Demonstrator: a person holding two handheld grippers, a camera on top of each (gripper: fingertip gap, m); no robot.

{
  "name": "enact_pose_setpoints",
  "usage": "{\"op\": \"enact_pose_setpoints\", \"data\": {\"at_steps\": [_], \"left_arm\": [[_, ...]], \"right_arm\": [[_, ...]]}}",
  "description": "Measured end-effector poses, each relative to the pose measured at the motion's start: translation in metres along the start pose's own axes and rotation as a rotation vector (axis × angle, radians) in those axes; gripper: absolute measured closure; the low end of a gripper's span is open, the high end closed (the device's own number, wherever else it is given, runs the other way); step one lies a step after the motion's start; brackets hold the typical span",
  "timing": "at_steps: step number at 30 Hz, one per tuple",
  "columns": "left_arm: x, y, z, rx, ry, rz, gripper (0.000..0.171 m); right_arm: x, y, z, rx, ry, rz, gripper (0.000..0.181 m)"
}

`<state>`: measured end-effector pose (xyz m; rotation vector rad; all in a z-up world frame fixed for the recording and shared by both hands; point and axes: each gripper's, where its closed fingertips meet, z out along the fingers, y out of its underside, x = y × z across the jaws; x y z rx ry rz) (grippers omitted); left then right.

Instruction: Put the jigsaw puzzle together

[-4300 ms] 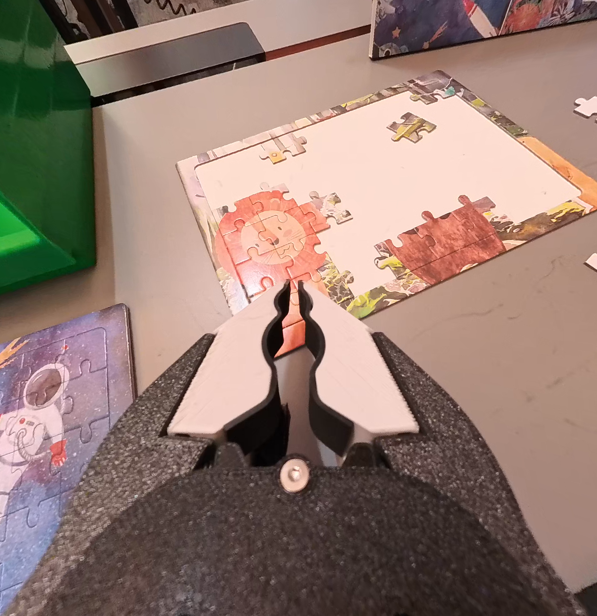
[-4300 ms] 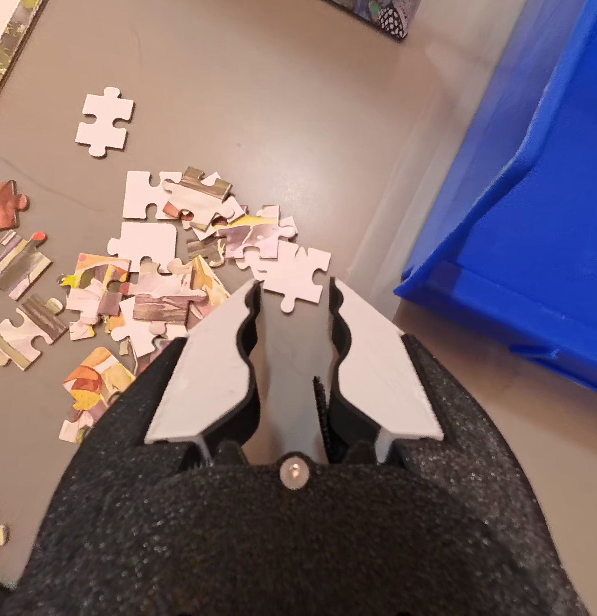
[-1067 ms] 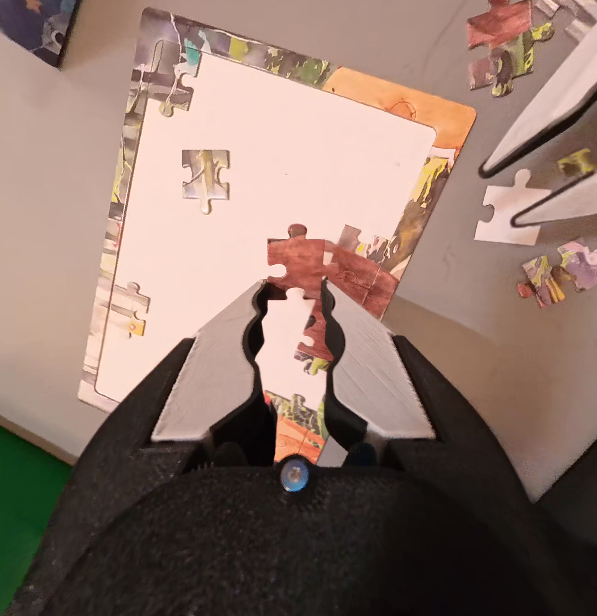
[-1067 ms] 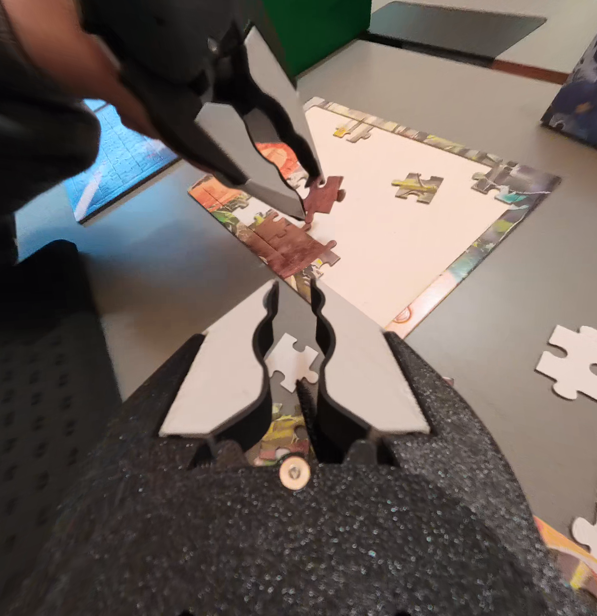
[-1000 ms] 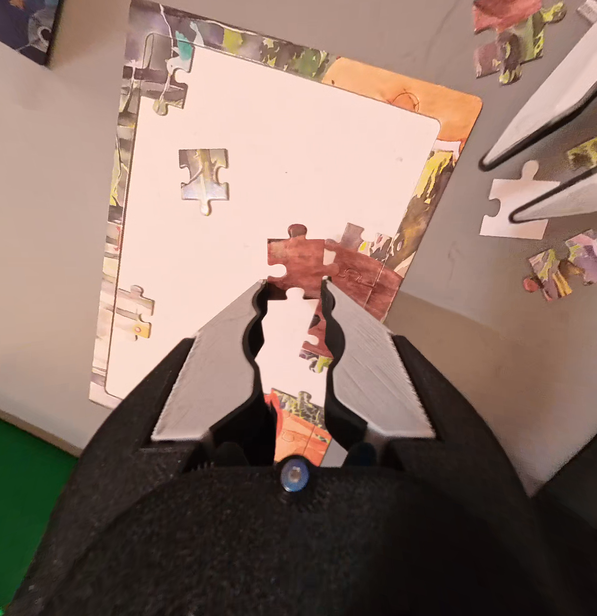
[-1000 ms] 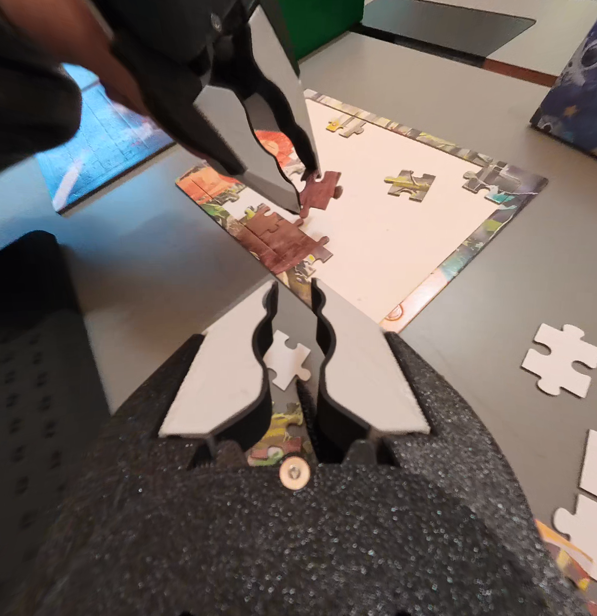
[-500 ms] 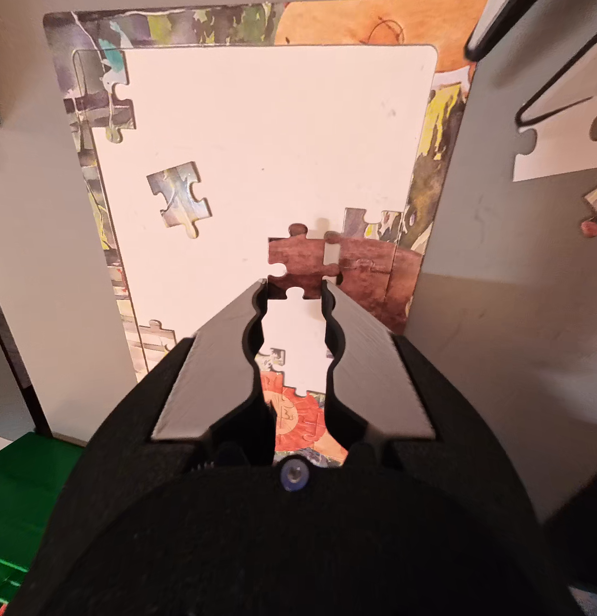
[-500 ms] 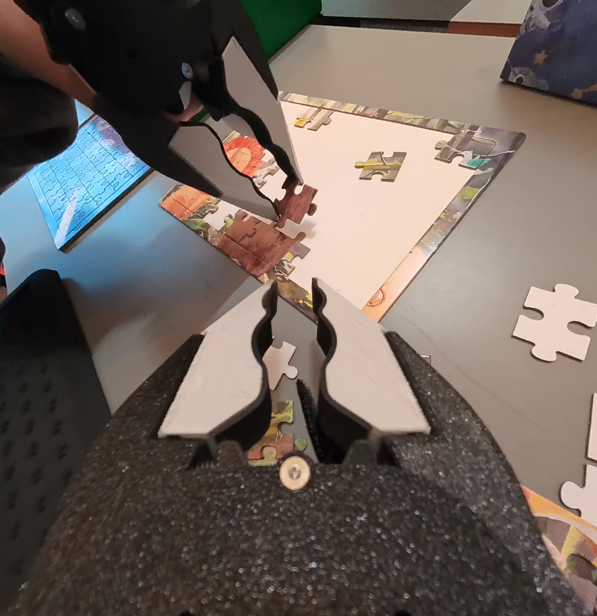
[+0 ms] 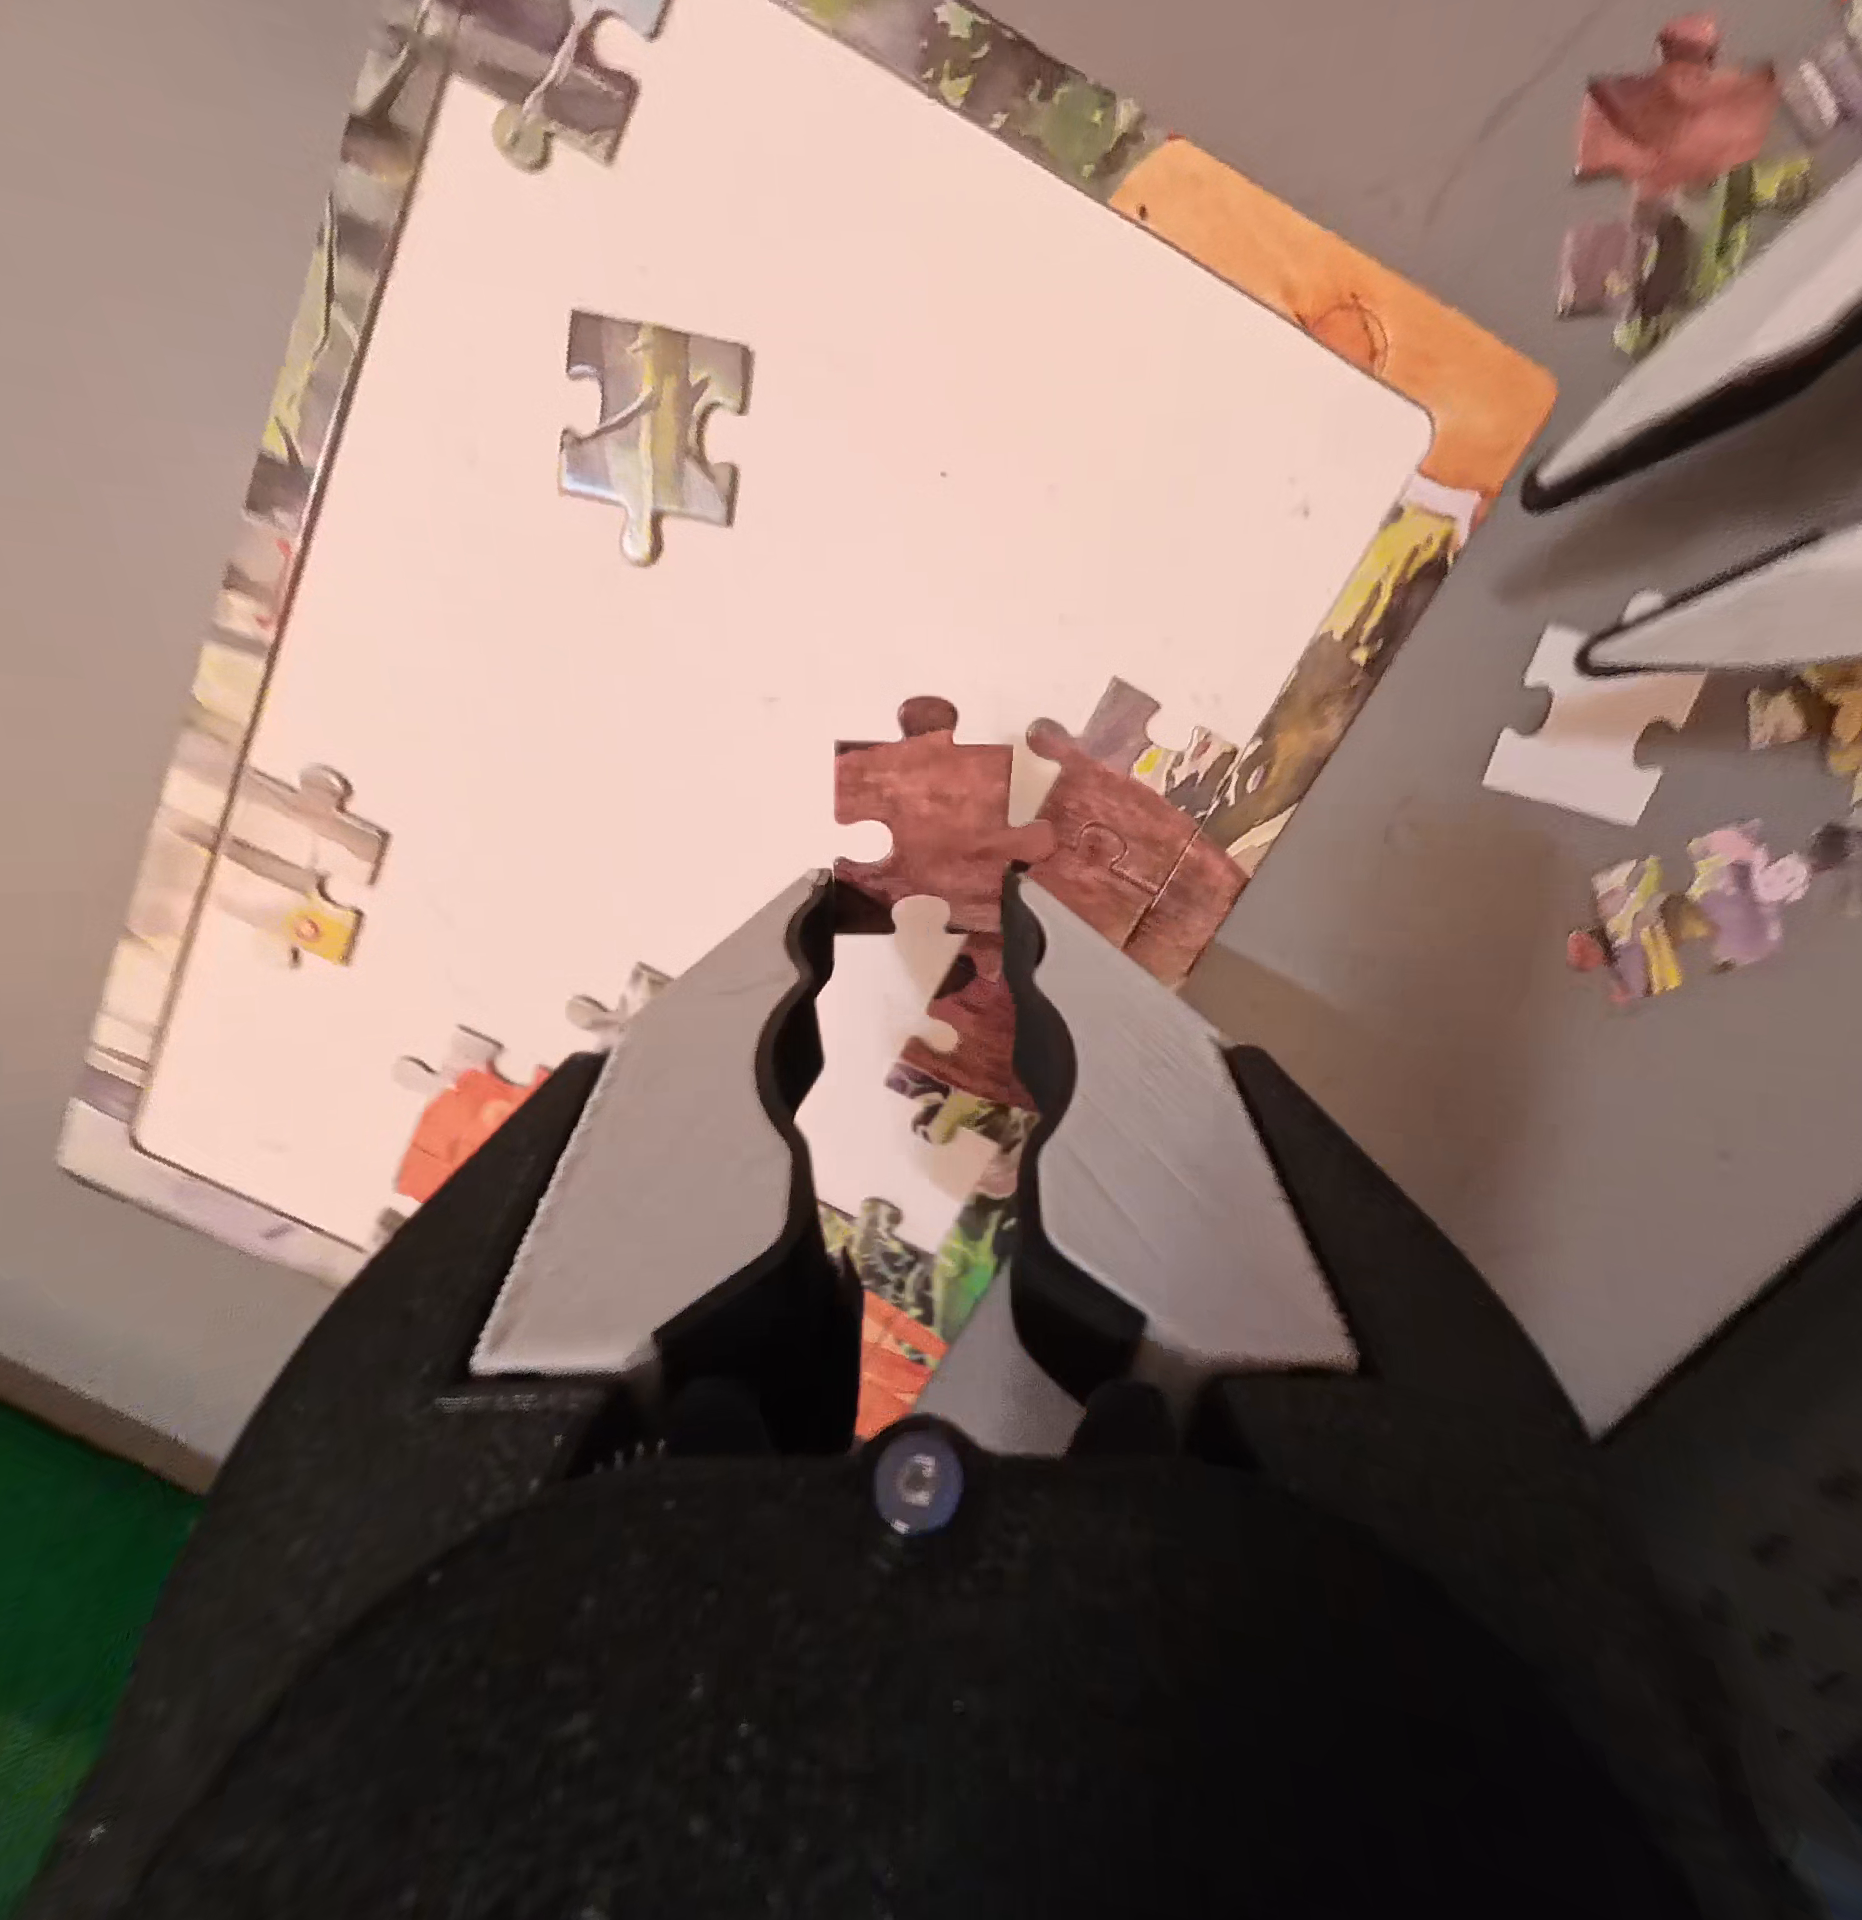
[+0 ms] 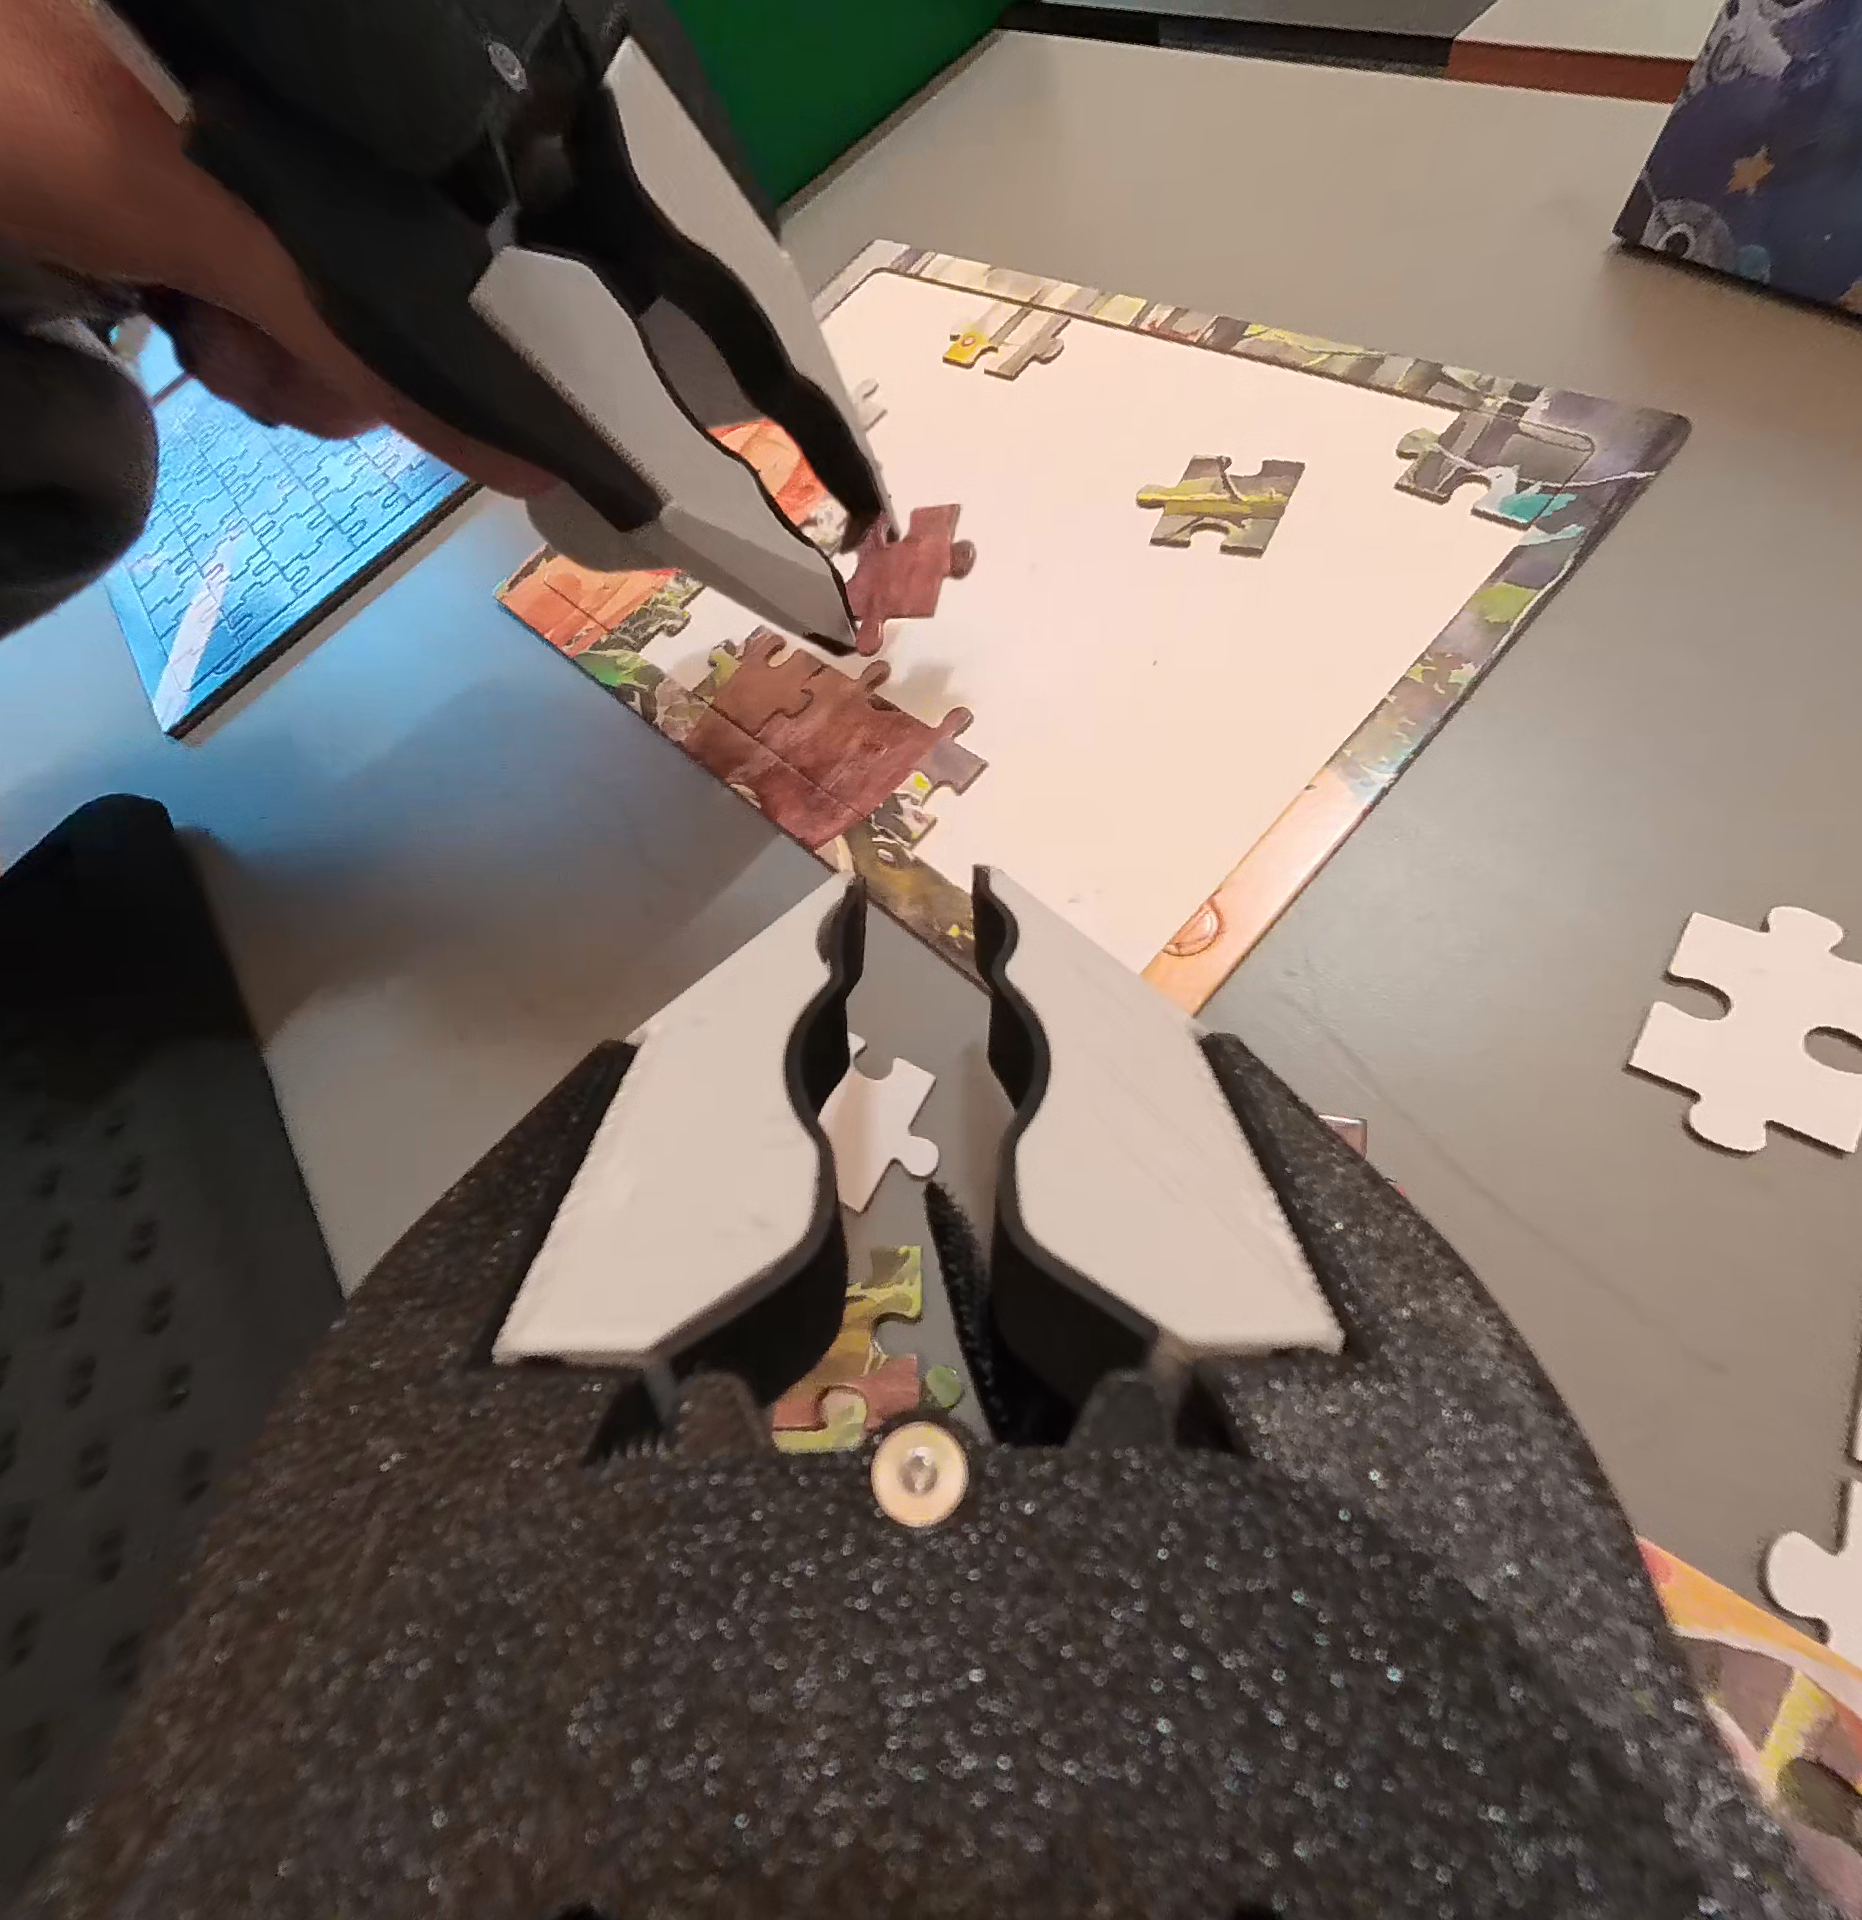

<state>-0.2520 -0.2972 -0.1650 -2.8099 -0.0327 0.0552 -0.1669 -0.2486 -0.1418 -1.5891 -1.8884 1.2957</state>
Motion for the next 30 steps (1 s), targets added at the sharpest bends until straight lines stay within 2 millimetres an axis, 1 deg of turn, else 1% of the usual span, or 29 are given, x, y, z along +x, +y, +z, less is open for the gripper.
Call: {"op": "enact_pose_setpoints", "data": {"at_steps": [3, 5, 7, 10, 12, 14, 16, 17, 18, 21, 23, 24, 25, 27, 30], "left_arm": [[-0.004, 0.001, -0.001, 0.026, -0.010, -0.203, 0.140], [0.000, -0.005, -0.002, 0.088, 0.028, -0.338, 0.140], [0.004, -0.014, -0.002, 0.148, 0.048, -0.429, 0.140], [0.010, -0.023, 0.002, 0.187, 0.018, -0.504, 0.140], [0.012, -0.024, 0.007, 0.186, -0.009, -0.548, 0.140], [0.019, -0.025, 0.014, 0.176, 0.005, -0.574, 0.140], [0.018, -0.026, 0.017, 0.184, -0.004, -0.604, 0.139], [0.017, -0.025, 0.018, 0.186, -0.006, -0.618, 0.135], [0.017, -0.024, 0.018, 0.183, 0.001, -0.627, 0.128], [0.013, -0.020, 0.011, 0.200, 0.005, -0.643, 0.128], [0.004, -0.017, 0.003, 0.231, -0.019, -0.644, 0.142], [0.001, -0.017, -0.001, 0.248, -0.023, -0.637, 0.145], [0.001, -0.018, -0.003, 0.263, -0.013, -0.612, 0.145], [0.010, -0.020, -0.004, 0.269, 0.018, -0.521, 0.145], [0.016, -0.022, -0.001, 0.259, -0.023, -0.366, 0.142]], "right_arm": [[-0.001, 0.000, 0.000, -0.001, -0.002, -0.007, 0.161], [-0.001, 0.000, 0.000, 0.000, -0.003, -0.004, 0.161], [-0.001, 0.000, -0.001, 0.003, -0.005, 0.001, 0.161], [-0.001, -0.001, -0.002, 0.008, -0.002, 0.000, 0.161], [0.000, -0.002, -0.003, 0.012, 0.004, 0.001, 0.161], [0.000, -0.002, -0.003, 0.015, -0.001, 0.009, 0.161], [0.001, -0.003, -0.004, 0.019, -0.001, 0.012, 0.161], [0.001, -0.003, -0.004, 0.020, 0.000, 0.011, 0.161], [0.001, -0.003, -0.004, 0.020, 0.001, 0.011, 0.161], [0.002, -0.003, -0.005, 0.022, 0.005, 0.012, 0.161], [0.002, -0.003, -0.005, 0.022, 0.001, 0.019, 0.161], [0.002, -0.003, -0.005, 0.019, 0.000, 0.022, 0.161], [0.002, -0.002, -0.004, 0.016, 0.001, 0.021, 0.161], [0.002, -0.002, -0.004, 0.015, 0.003, 0.016, 0.161], [0.002, 0.000, -0.003, 0.006, 0.006, 0.014, 0.161]]}}
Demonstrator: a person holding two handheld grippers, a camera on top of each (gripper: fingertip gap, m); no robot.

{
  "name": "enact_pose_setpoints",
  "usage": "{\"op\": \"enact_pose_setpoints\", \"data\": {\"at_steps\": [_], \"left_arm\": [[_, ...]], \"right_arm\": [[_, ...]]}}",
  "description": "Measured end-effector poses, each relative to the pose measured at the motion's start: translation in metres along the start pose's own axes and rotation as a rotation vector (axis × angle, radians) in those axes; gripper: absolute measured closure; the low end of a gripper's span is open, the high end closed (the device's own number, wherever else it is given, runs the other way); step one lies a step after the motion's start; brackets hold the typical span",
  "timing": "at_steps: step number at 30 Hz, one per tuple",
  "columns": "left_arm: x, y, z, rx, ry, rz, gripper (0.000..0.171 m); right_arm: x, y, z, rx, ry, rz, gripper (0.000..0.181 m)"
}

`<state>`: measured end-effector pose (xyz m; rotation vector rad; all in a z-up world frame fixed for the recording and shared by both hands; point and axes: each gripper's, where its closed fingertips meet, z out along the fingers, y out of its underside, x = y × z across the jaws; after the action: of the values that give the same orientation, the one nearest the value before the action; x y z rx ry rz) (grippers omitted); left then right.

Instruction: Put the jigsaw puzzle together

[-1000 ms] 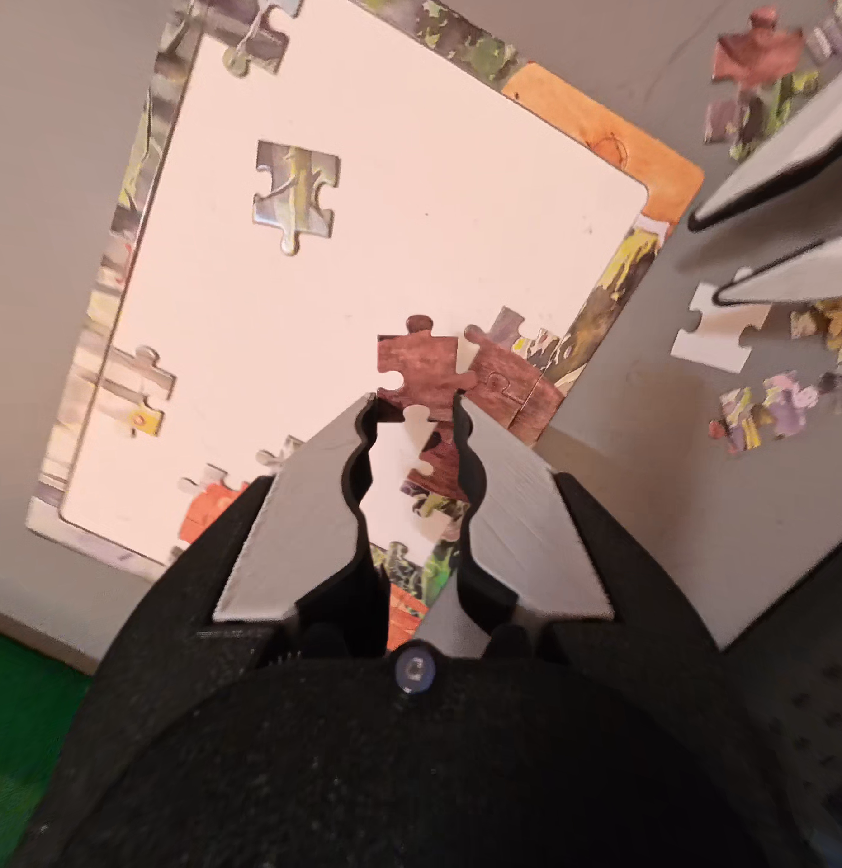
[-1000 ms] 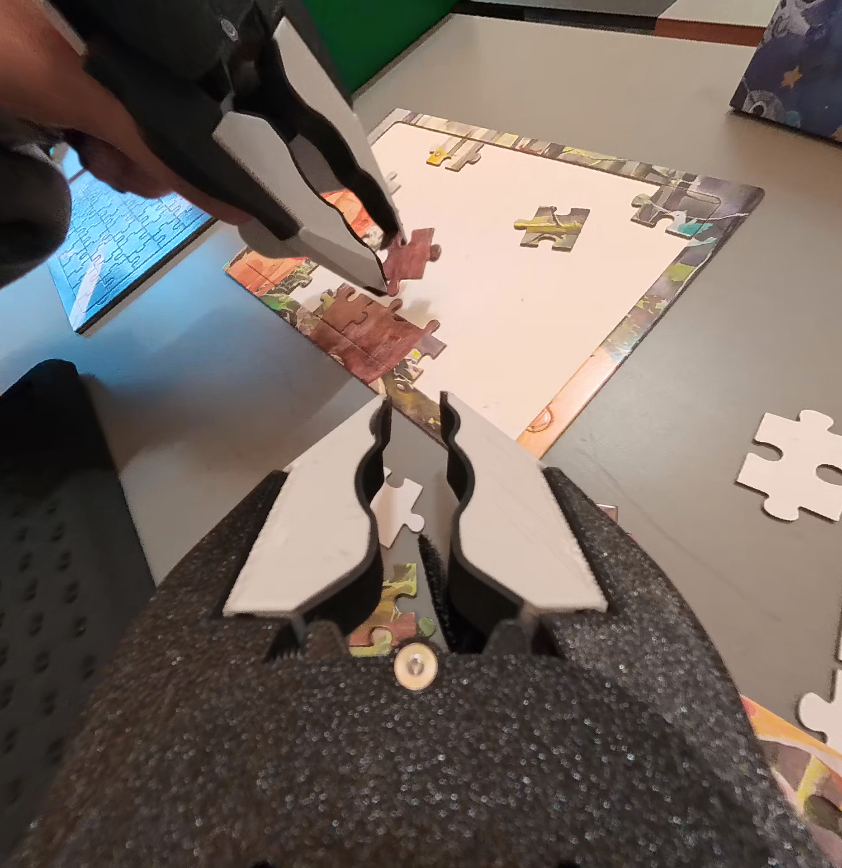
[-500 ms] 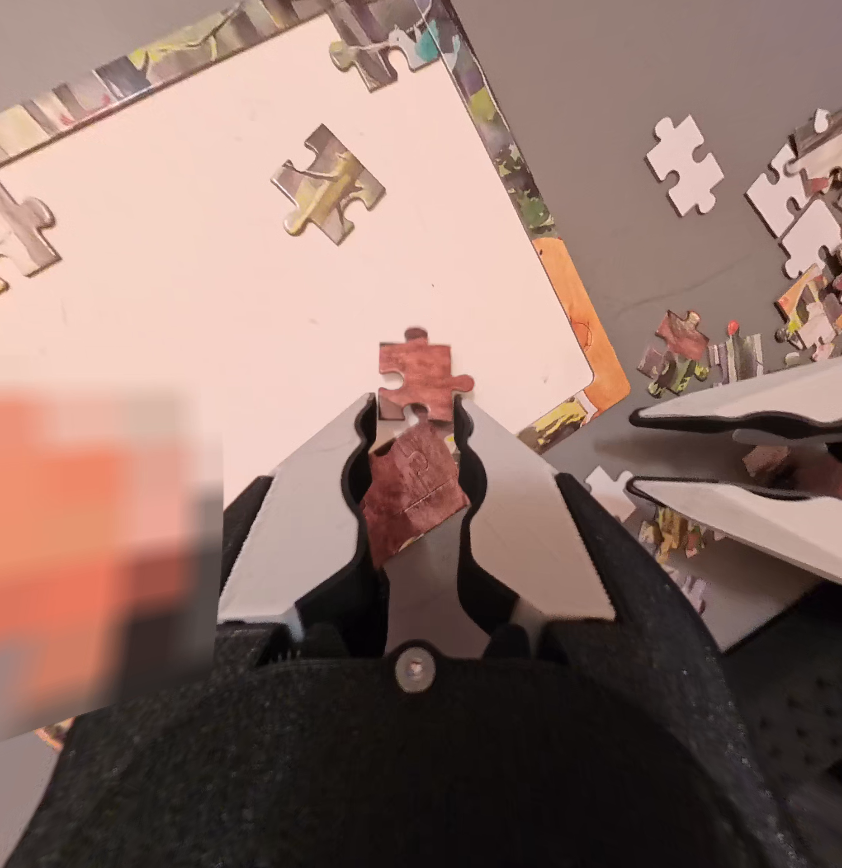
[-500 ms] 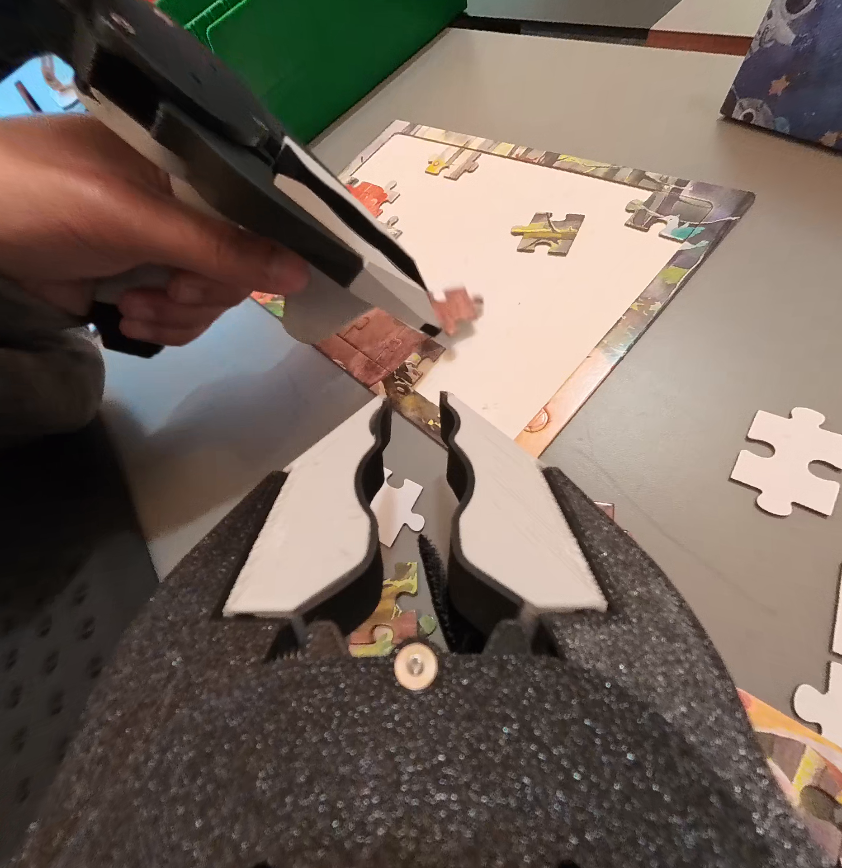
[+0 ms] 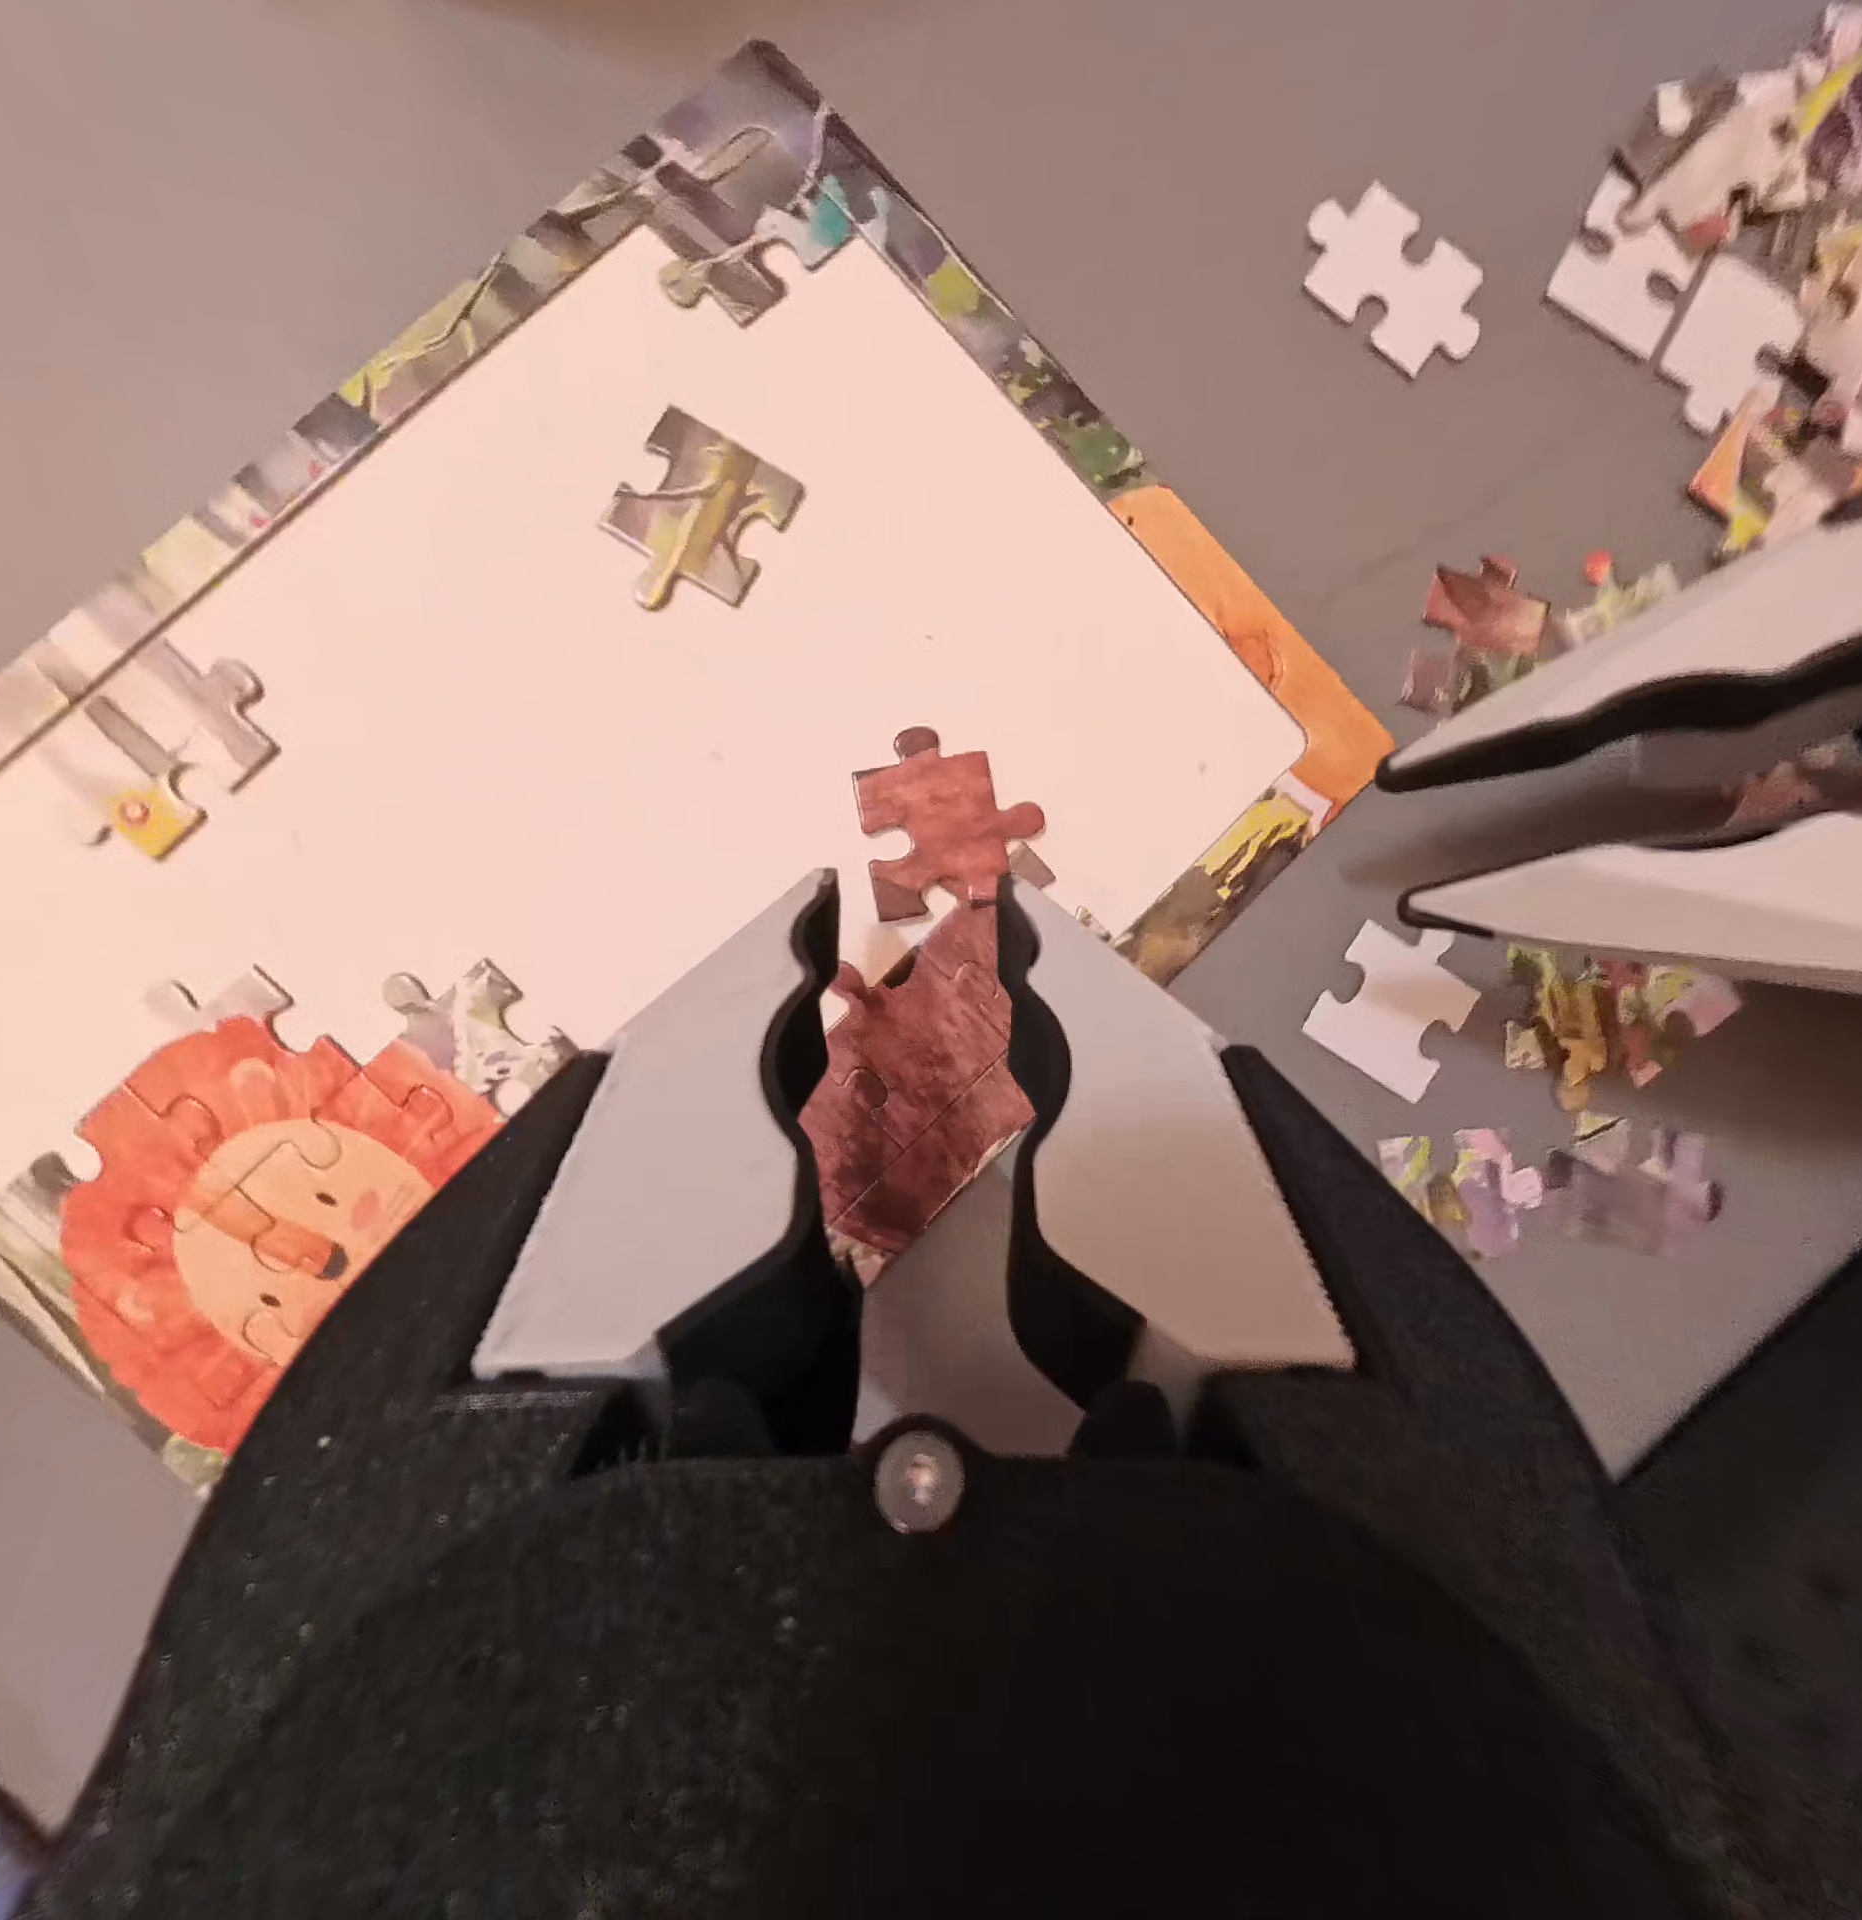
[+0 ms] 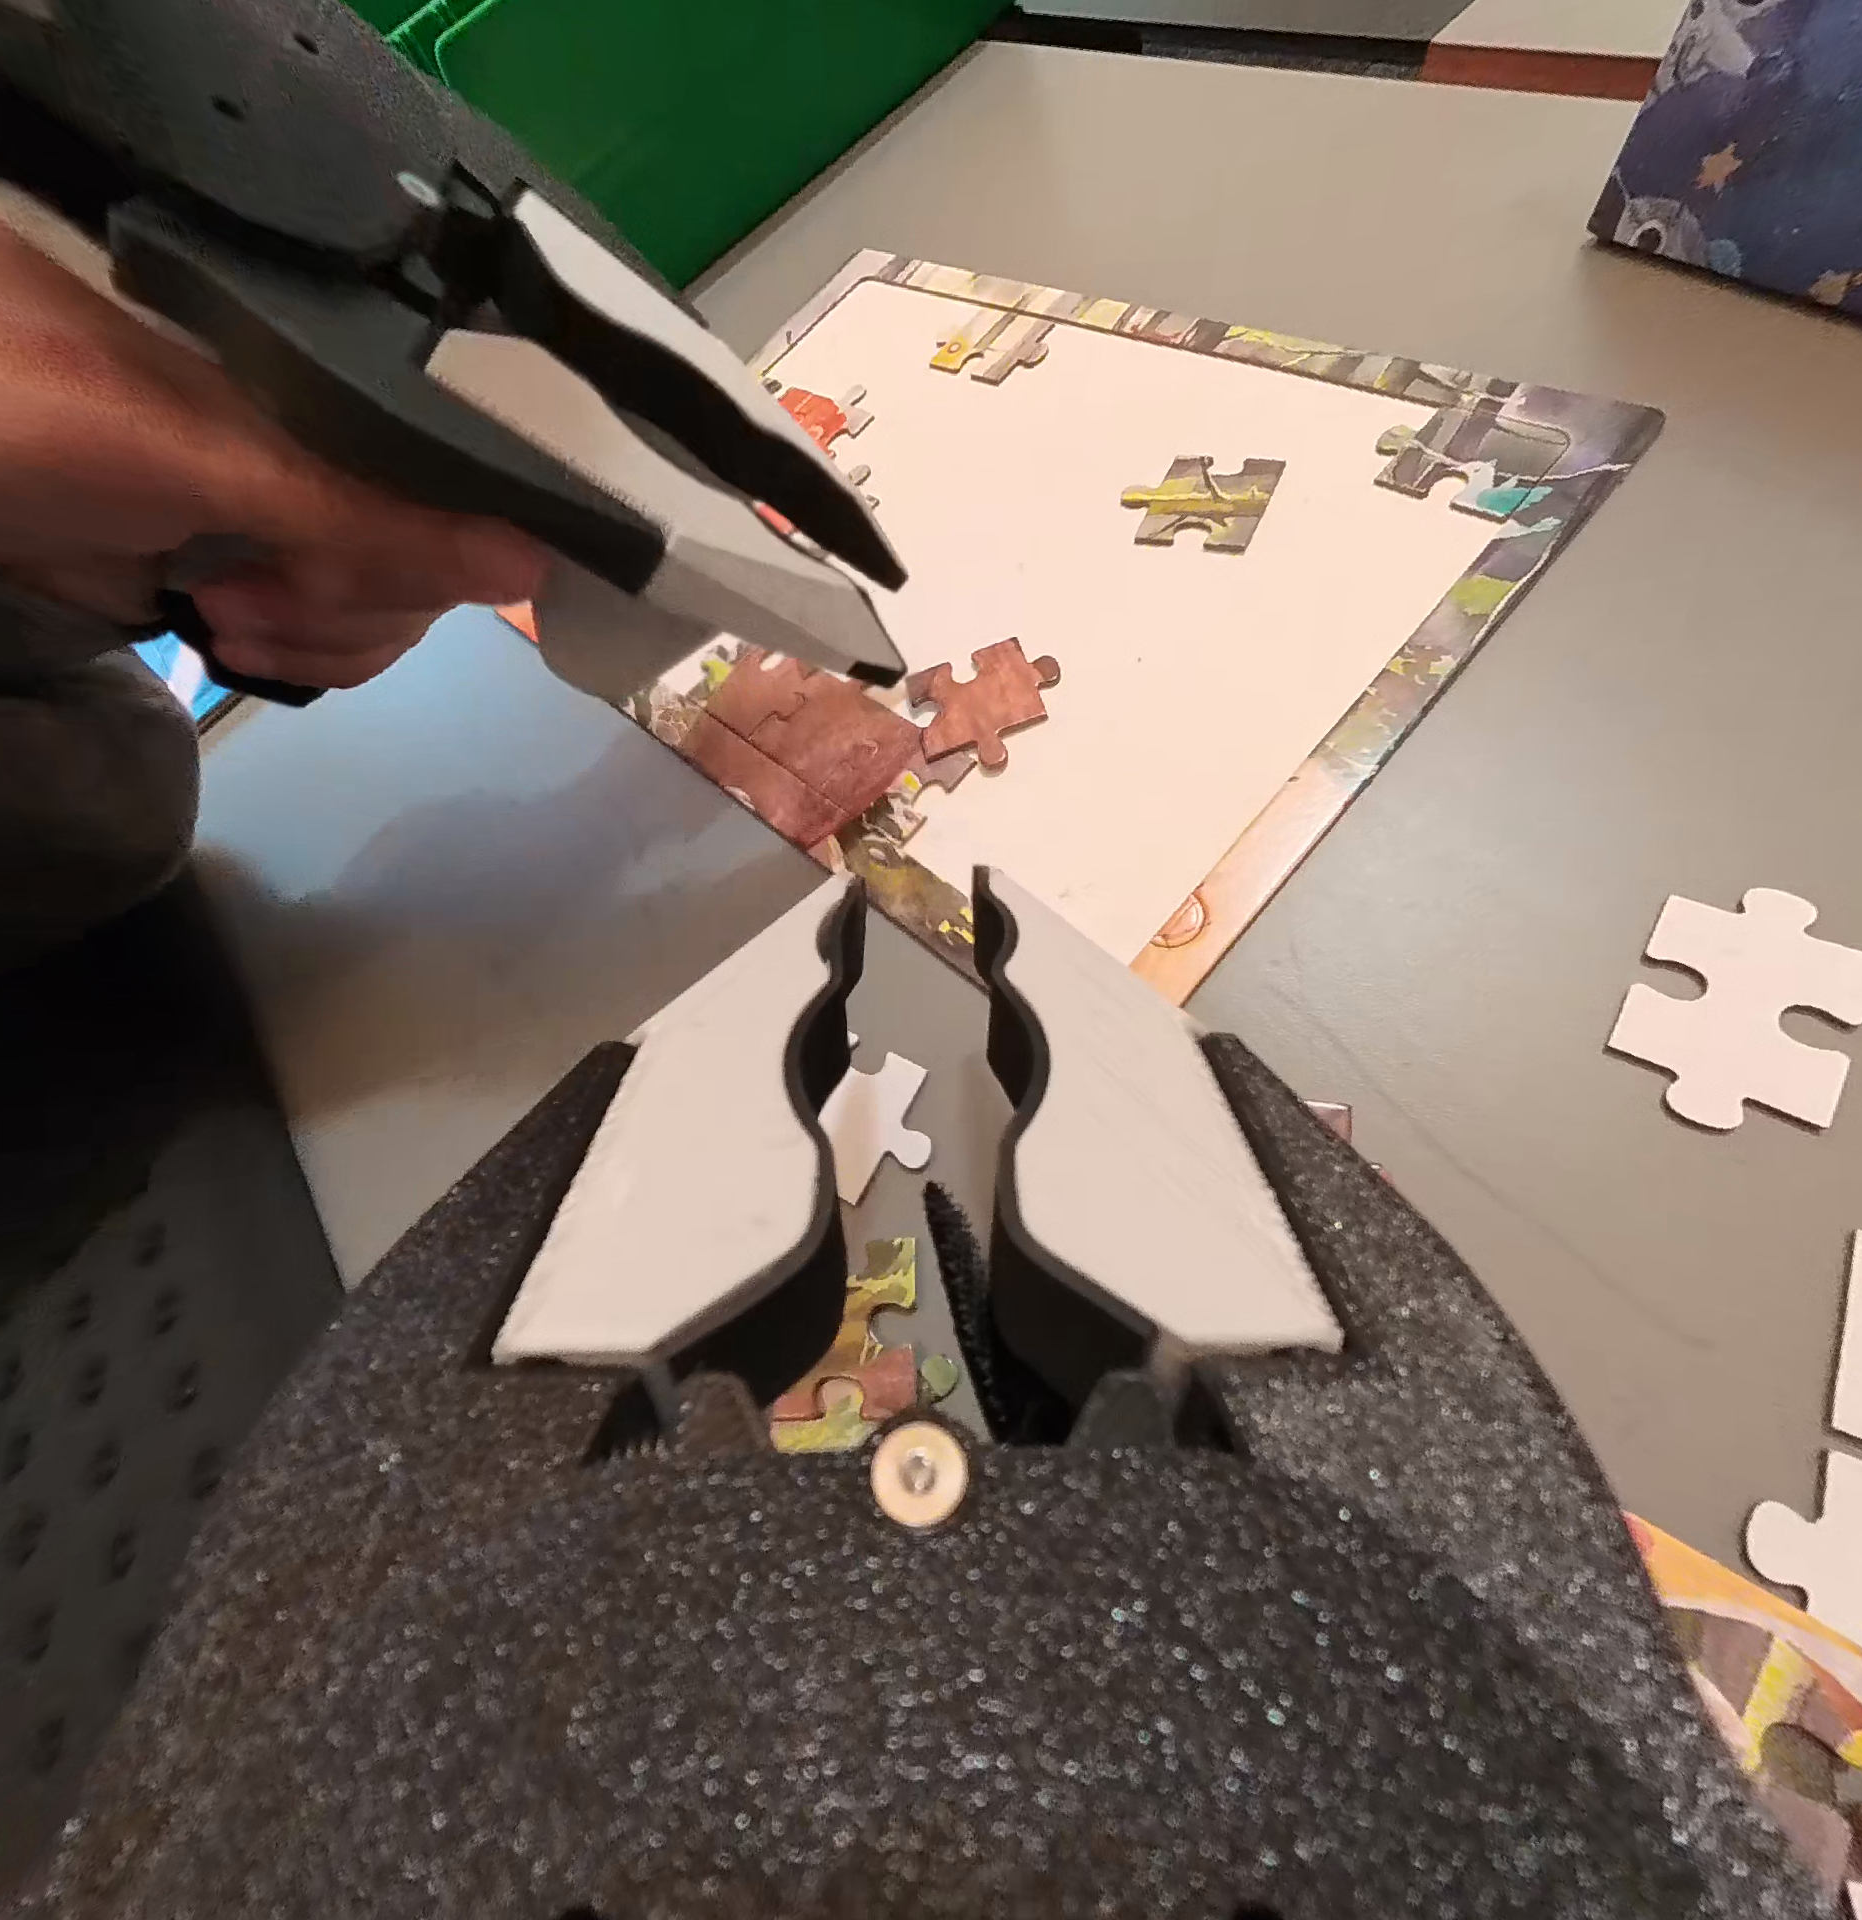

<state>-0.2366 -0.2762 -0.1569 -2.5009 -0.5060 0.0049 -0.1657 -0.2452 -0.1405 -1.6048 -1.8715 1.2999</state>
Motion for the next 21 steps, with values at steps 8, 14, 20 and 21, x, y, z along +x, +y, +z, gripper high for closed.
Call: {"op": "enact_pose_setpoints", "data": {"at_steps": [8, 14, 20, 21], "left_arm": [[0.005, 0.009, 0.023, -0.060, 0.003, -0.069, 0.117], [0.003, 0.010, 0.024, -0.069, -0.065, -0.030, 0.134], [0.006, 0.008, 0.026, -0.064, -0.055, -0.003, 0.140], [0.006, 0.008, 0.027, -0.065, -0.053, 0.004, 0.140]], "right_arm": [[0.001, 0.003, 0.002, -0.015, 0.003, 0.000, 0.161], [0.000, 0.004, 0.003, -0.025, -0.004, -0.001, 0.161], [-0.001, 0.005, 0.003, -0.029, -0.006, -0.001, 0.161], [-0.001, 0.006, 0.003, -0.030, -0.006, 0.000, 0.161]]}}
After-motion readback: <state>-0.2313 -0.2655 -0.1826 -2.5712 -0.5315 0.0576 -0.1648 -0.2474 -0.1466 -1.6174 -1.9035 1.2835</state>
